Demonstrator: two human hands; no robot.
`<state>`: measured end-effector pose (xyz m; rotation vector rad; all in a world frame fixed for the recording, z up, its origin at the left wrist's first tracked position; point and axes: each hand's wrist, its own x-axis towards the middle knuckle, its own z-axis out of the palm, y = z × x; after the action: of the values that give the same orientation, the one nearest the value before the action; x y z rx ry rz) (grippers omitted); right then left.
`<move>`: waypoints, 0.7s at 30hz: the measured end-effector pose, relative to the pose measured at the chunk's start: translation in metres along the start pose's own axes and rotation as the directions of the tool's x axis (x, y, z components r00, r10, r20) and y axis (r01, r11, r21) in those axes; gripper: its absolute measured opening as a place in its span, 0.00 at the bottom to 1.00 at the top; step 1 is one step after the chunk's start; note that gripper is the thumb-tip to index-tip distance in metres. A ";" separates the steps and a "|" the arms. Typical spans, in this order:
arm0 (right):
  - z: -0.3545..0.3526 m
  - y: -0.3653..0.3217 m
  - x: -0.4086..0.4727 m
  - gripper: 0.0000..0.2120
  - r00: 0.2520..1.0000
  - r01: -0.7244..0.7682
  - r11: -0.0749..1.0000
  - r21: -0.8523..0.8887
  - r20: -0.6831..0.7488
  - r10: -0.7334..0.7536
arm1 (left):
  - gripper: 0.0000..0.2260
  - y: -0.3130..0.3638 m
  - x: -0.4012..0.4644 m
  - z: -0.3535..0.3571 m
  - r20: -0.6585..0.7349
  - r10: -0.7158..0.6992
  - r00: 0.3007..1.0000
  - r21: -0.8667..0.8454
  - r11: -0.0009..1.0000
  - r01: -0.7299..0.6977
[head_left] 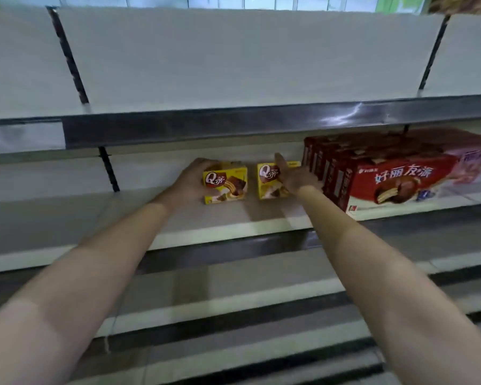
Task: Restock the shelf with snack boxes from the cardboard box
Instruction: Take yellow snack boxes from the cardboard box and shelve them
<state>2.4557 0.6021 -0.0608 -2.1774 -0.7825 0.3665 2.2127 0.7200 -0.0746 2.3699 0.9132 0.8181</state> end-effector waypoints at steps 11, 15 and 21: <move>-0.012 -0.015 -0.015 0.29 0.762 0.647 0.706 -0.288 0.196 -0.618 | 0.37 0.001 0.006 0.006 -0.054 0.052 0.997 0.100 0.994 -0.046; -0.007 -0.005 -0.007 0.46 0.709 0.702 0.565 -0.434 0.348 -0.614 | 0.31 0.000 0.010 0.014 -0.113 0.121 0.986 0.243 0.966 -0.091; 0.007 0.002 0.013 0.34 0.658 0.705 0.526 -0.476 0.161 -0.736 | 0.31 0.002 0.026 0.023 -0.135 0.133 0.982 0.280 0.956 -0.091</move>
<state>2.4631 0.6140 -0.0669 -2.0420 -1.8227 -0.3938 2.2445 0.7321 -0.0807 2.6470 1.0166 0.9845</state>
